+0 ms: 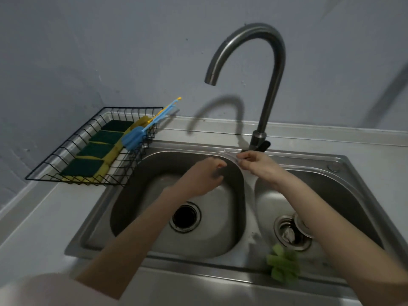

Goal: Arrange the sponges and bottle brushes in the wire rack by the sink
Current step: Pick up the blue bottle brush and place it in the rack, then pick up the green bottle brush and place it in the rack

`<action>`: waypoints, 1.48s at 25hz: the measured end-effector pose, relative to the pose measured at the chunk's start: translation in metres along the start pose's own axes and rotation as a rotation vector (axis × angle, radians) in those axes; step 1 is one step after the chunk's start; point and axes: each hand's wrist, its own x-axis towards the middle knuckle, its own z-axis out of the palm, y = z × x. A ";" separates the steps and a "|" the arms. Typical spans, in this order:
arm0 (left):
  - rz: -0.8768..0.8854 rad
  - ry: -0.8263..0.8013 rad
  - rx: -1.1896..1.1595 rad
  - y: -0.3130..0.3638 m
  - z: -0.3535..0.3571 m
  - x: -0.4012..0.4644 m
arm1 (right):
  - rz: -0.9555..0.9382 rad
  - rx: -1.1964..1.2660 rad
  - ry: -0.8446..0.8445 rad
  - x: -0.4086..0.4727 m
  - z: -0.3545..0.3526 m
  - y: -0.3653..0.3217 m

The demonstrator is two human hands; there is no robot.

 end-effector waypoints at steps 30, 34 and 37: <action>-0.306 -0.632 -0.323 0.077 0.113 -0.029 | 0.681 -0.019 -0.306 -0.046 -0.028 0.191; -0.291 -0.602 -0.271 0.070 0.108 -0.031 | 0.647 0.175 -0.181 -0.040 -0.036 0.179; -0.328 -0.565 -0.302 0.063 0.101 -0.033 | 0.596 0.268 -0.029 -0.036 -0.042 0.157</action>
